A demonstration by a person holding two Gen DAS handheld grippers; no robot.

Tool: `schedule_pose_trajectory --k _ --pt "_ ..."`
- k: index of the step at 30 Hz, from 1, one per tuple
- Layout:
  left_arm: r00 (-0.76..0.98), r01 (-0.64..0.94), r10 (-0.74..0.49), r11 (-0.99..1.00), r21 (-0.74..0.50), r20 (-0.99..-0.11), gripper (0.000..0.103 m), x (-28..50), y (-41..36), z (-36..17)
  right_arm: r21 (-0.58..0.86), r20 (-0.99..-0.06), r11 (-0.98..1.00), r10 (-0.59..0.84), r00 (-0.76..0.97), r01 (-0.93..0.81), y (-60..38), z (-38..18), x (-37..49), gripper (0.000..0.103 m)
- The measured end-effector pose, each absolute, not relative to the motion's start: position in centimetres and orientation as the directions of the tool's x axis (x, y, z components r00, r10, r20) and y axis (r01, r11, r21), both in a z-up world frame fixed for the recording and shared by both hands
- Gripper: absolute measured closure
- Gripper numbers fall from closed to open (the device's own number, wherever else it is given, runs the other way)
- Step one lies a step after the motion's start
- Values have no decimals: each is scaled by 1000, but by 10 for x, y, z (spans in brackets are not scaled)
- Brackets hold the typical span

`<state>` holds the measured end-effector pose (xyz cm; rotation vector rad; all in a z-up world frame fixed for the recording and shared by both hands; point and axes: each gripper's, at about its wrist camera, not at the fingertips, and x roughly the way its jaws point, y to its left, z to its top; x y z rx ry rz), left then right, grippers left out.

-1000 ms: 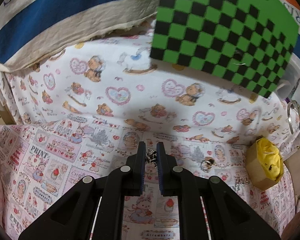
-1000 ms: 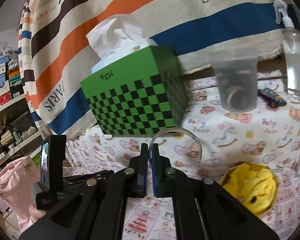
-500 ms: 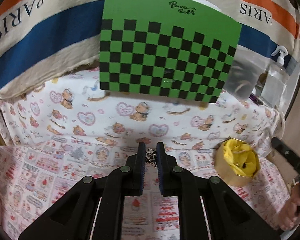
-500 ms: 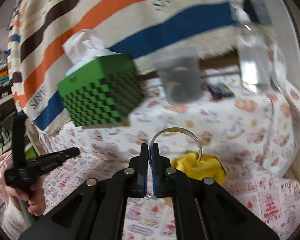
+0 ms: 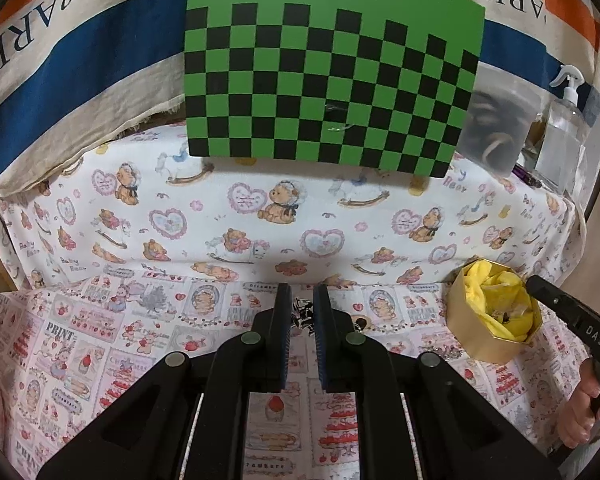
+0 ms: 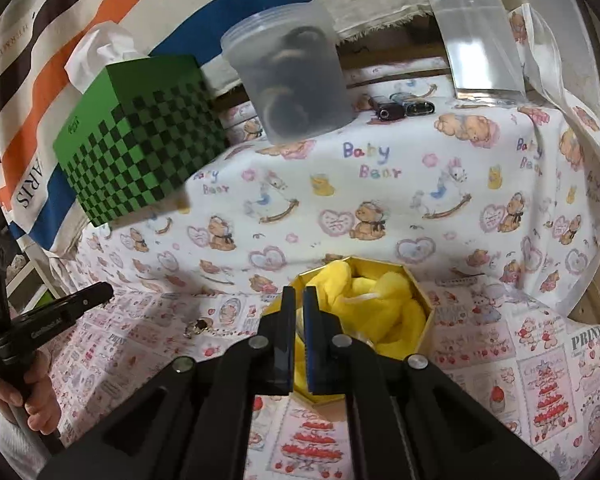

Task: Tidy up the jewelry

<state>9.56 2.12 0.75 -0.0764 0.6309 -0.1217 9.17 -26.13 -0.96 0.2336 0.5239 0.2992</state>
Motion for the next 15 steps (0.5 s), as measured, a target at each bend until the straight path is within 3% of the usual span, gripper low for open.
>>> schedule_pose_trajectory --k 10,12,13,15 --pt "814 144 -173 985 -96 -555 93 84 7 23 353 -422 917 333 844 -185 -279 1 87 100" --pt "814 202 -220 975 -94 -538 93 82 -7 34 407 -413 899 339 845 -162 -293 3 88 91" --pt "815 209 -229 973 -99 -532 93 83 -13 39 429 -423 893 334 842 -138 -301 2 90 79" --pt "800 226 -260 965 -129 -540 93 88 -28 46 420 -465 905 282 839 -71 -314 -1 95 76"
